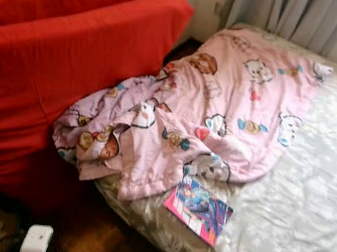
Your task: Clean up the room
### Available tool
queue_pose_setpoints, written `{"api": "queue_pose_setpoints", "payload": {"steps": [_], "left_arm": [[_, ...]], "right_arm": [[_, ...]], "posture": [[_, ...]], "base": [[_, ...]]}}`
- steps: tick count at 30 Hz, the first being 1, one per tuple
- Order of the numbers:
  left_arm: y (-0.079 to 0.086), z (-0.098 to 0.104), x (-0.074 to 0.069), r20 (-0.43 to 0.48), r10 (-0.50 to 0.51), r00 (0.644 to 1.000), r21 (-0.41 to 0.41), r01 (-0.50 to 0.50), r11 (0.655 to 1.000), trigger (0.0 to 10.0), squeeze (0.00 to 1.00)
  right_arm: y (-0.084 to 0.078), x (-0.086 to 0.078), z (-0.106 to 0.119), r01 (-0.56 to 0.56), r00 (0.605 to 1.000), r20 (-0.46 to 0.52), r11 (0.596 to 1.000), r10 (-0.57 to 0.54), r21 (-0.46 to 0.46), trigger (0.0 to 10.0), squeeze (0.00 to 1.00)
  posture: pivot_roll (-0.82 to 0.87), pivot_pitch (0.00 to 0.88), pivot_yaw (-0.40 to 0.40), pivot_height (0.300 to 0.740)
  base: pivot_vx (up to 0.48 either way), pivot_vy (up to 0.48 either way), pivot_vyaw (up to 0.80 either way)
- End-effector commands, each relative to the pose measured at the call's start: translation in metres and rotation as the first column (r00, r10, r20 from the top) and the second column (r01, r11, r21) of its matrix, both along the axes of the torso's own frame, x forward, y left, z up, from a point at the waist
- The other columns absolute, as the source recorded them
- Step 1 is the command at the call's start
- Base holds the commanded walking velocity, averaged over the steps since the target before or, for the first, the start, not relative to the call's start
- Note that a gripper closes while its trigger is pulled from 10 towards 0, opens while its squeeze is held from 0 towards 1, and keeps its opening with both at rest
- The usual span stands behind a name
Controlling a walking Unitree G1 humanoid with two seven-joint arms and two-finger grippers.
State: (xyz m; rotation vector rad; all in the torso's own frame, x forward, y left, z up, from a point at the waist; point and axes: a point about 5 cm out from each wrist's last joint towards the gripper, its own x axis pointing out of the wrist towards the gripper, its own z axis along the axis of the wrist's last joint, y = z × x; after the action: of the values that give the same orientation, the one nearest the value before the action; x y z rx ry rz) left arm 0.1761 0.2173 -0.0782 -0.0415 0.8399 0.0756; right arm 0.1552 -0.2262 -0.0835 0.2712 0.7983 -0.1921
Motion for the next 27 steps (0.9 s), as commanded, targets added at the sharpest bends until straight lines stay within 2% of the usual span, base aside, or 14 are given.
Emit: {"api": "queue_pose_setpoints", "payload": {"steps": [1,5,7,8,10,11,12,13,15,18,20,22,25,27], "left_arm": [[0.001,-0.002,-0.007,0.007,0.026,1.000,-0.010,-0.026,1.000,10.0,0.00],[0.007,0.011,0.010,0.150,0.073,0.986,-0.025,-0.070,0.997,10.0,0.00],[0.007,0.013,0.011,0.165,0.080,0.983,-0.028,-0.077,0.997,10.0,0.00],[0.007,0.020,0.021,0.237,0.073,0.969,-0.041,-0.065,0.997,10.0,0.00],[0.007,0.020,0.021,0.237,0.073,0.969,-0.041,-0.065,0.997,10.0,0.00],[0.007,0.026,0.027,0.288,0.066,0.955,-0.048,-0.054,0.997,10.0,0.00],[0.007,0.026,0.027,0.288,0.066,0.955,-0.048,-0.054,0.997,10.0,0.00],[0.006,0.055,0.051,0.478,0.034,0.878,-0.035,-0.020,0.999,10.0,0.00],[0.006,0.079,0.063,0.594,0.023,0.804,-0.016,-0.017,1.000,10.0,0.00],[0.006,0.087,0.064,0.622,0.019,0.782,-0.004,-0.021,1.000,10.0,0.00],[0.006,0.098,0.061,0.657,-0.020,0.754,0.032,-0.002,0.999,10.0,0.00],[0.010,0.102,0.055,0.663,-0.036,0.748,0.051,0.003,0.999,10.0,0.00],[0.034,0.091,0.041,0.610,-0.057,0.791,0.135,-0.033,0.990,10.0,0.00],[0.049,0.085,0.034,0.571,-0.016,0.821,0.151,-0.085,0.985,10.0,0.00]], "right_arm": [[-0.005,-0.006,-0.001,0.012,1.000,0.002,1.000,-0.012,-0.012,10.0,0.00],[-0.010,0.022,0.018,-0.004,0.985,0.173,0.999,0.013,-0.052,10.0,0.00],[-0.010,0.025,0.020,-0.006,0.981,0.194,0.998,0.017,-0.055,10.0,0.00],[-0.010,0.037,0.029,-0.016,0.964,0.265,0.998,0.033,-0.067,10.0,0.00],[-0.010,0.037,0.029,-0.016,0.964,0.265,0.998,0.033,-0.067,10.0,0.00],[-0.009,0.044,0.036,-0.022,0.949,0.313,0.997,0.044,-0.075,10.0,0.00],[-0.009,0.044,0.036,-0.022,0.949,0.313,0.997,0.044,-0.075,10.0,0.00],[-0.007,0.065,0.056,-0.029,0.890,0.450,0.994,0.074,-0.105,10.0,0.00],[-0.004,0.077,0.071,-0.024,0.842,0.532,0.992,0.087,-0.125,10.0,0.00],[-0.002,0.082,0.079,-0.018,0.818,0.567,0.990,0.096,-0.142,10.0,0.00],[0.001,0.084,0.089,-0.005,0.786,0.610,0.988,0.099,-0.155,10.0,0.00],[0.002,0.083,0.093,-0.003,0.771,0.628,0.987,0.103,-0.158,10.0,0.00],[0.001,0.079,0.091,-0.006,0.772,0.626,0.985,0.113,-0.171,10.0,0.00],[0.000,0.077,0.090,-0.002,0.776,0.621,0.985,0.111,-0.175,10.0,0.00]], "posture": [[0.00,0.182,0.000,0.740],[0.00,0.189,-0.001,0.740],[0.00,0.191,-0.003,0.740],[0.00,0.197,-0.004,0.740],[0.00,0.197,-0.004,0.740],[0.00,0.198,-0.004,0.740],[0.00,0.198,-0.004,0.740],[0.01,0.201,-0.001,0.740],[0.01,0.206,0.002,0.740],[0.01,0.209,0.004,0.740],[0.01,0.209,0.004,0.740],[0.01,0.205,0.006,0.740],[0.01,0.201,0.008,0.740],[0.02,0.201,0.008,0.740]], "base": [[0.000,0.000,0.00],[0.000,0.000,0.00],[0.000,0.000,0.00],[0.000,0.000,0.00],[0.000,0.000,0.00],[0.000,0.000,0.00],[0.000,0.000,0.00],[0.000,0.000,0.00],[0.000,0.000,0.00],[0.000,0.000,0.00],[0.000,0.000,0.00],[0.000,0.000,0.00],[0.000,0.000,0.00],[0.000,0.000,0.00]]}}
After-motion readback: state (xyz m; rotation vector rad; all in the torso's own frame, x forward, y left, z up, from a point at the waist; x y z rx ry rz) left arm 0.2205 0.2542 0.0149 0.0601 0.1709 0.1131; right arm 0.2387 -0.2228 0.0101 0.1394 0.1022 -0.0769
